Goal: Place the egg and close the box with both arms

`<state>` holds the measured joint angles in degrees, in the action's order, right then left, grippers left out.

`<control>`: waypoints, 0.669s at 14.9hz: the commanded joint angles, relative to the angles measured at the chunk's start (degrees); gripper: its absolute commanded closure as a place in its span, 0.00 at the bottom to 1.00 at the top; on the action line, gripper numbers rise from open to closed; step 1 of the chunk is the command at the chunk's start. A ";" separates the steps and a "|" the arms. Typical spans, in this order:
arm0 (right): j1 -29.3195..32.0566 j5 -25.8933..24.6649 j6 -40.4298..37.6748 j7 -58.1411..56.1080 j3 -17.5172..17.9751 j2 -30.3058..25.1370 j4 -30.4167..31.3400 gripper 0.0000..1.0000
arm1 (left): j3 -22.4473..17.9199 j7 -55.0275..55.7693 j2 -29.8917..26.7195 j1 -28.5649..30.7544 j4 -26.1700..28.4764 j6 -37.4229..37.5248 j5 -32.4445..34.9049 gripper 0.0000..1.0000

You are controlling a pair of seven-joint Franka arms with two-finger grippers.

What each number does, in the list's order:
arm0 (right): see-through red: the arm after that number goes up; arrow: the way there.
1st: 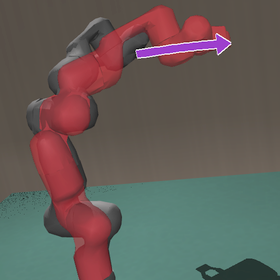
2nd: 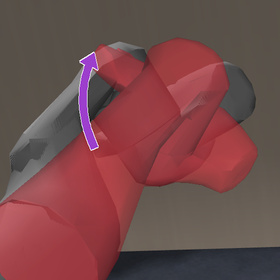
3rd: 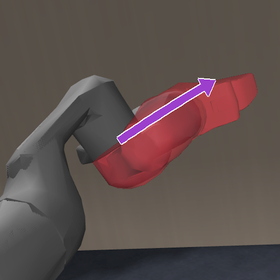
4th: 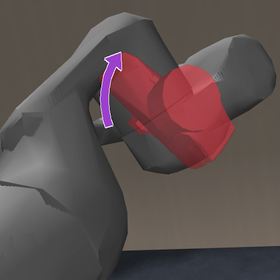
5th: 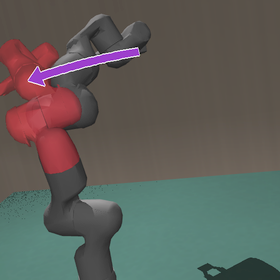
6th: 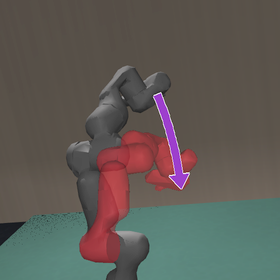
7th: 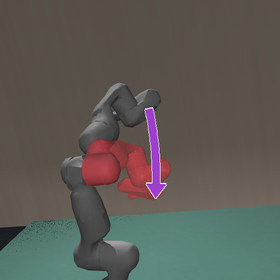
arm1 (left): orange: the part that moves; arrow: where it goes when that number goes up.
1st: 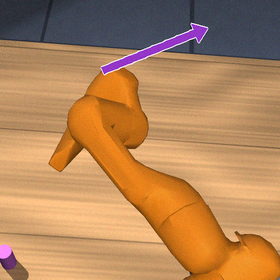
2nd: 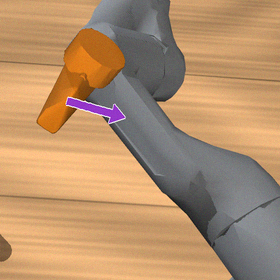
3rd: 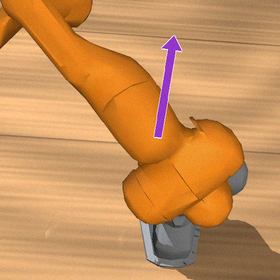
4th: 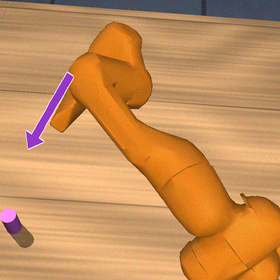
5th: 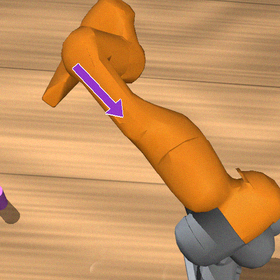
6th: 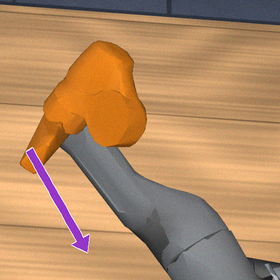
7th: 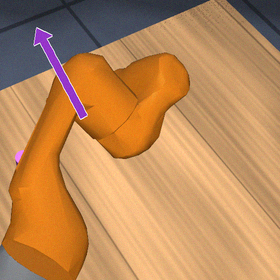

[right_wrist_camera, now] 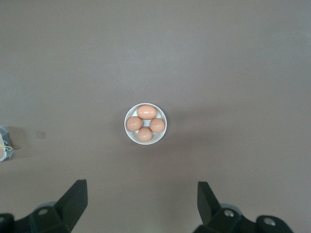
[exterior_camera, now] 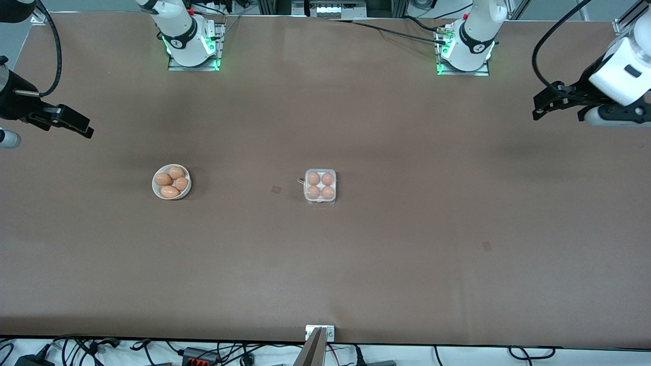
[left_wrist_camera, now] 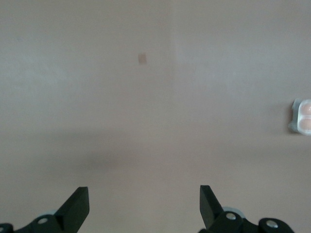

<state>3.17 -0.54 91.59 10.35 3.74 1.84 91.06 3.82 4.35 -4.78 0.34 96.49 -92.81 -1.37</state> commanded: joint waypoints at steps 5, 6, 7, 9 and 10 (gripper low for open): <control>-0.01 -0.07 -0.01 -0.51 0.30 0.18 -0.70 0.00 | -1.19 0.39 -0.50 -1.30 0.20 5.01 -1.35 0.00; -0.01 -0.07 -0.01 -0.51 0.30 0.10 -0.70 0.00 | -1.01 0.39 0.55 -1.39 -1.20 5.01 -1.09 0.00; -0.01 0.01 -0.01 -0.51 0.30 0.10 -0.70 0.00 | -0.92 0.39 3.08 -1.22 -4.09 4.92 -0.83 0.00; -0.01 -0.07 -0.01 -0.51 0.30 0.10 -0.88 0.00 | -0.66 0.83 6.35 -0.95 -8.58 5.36 -0.74 0.00; 0.08 0.10 -0.01 -0.51 0.30 0.10 -0.97 0.00 | -0.57 0.74 6.36 -0.95 -8.69 5.62 -0.74 0.00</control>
<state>3.02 -0.54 91.60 10.35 3.75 1.84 90.98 3.39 4.43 -1.84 -0.37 92.81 -88.98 -1.43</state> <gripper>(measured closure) 0.000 0.000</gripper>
